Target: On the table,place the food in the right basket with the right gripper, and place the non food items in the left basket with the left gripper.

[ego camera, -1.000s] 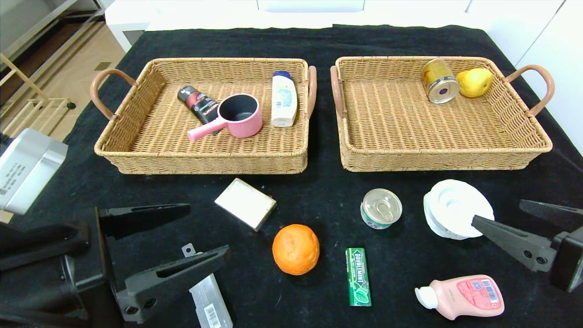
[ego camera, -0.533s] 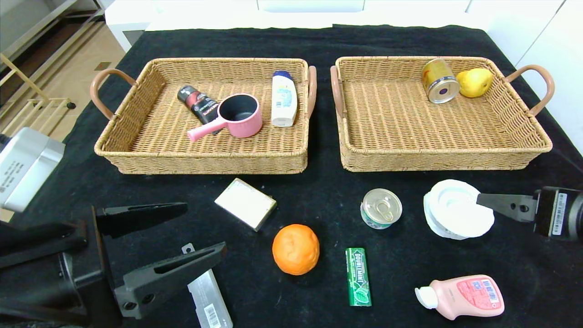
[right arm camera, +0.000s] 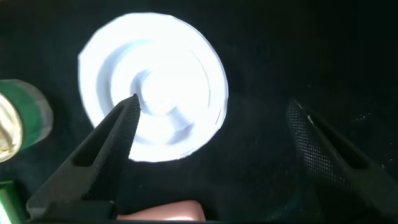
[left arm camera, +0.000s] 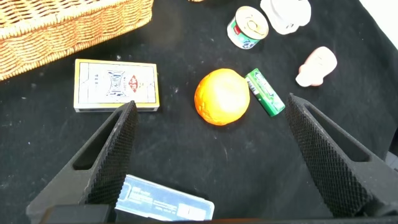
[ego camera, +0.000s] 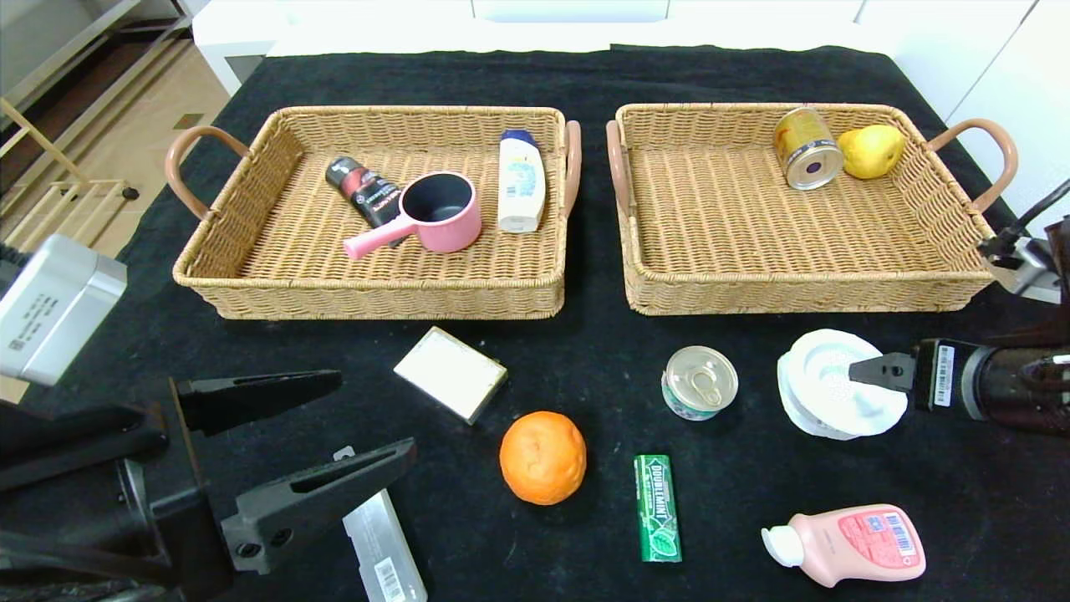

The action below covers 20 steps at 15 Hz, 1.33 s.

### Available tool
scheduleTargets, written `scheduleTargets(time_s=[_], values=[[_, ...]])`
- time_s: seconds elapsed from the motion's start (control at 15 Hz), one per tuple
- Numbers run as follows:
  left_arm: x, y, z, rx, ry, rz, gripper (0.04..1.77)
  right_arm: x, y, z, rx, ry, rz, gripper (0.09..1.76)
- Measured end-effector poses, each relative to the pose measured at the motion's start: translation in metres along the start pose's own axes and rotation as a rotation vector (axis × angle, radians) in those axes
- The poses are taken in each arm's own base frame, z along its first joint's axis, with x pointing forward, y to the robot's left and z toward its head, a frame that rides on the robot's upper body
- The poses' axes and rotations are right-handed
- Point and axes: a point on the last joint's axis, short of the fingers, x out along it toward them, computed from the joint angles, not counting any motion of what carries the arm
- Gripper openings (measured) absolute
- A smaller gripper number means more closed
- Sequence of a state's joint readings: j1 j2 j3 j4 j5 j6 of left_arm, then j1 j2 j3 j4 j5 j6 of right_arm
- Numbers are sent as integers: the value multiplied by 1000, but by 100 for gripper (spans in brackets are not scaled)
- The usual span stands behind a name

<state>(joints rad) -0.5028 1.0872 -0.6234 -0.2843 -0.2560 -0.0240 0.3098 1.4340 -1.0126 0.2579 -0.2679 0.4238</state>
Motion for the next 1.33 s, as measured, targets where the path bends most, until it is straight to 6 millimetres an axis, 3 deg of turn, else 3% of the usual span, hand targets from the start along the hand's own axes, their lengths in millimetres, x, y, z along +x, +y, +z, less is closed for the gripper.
scheduleTargets(time_s=[0.4,0.87,1.13,1.33], values=[[1,0,-2,0,9,0,172,20,0,1,10,11,-22,171],[1,0,-3,2,14,0,172,27,0,-1,6,28,-33,171],[0,0,-3,3,9,0,172,30,1,-3,4,42,-35,108],[0,0,-4,3,13,0,172,34,1,-6,11,54,-39,78]])
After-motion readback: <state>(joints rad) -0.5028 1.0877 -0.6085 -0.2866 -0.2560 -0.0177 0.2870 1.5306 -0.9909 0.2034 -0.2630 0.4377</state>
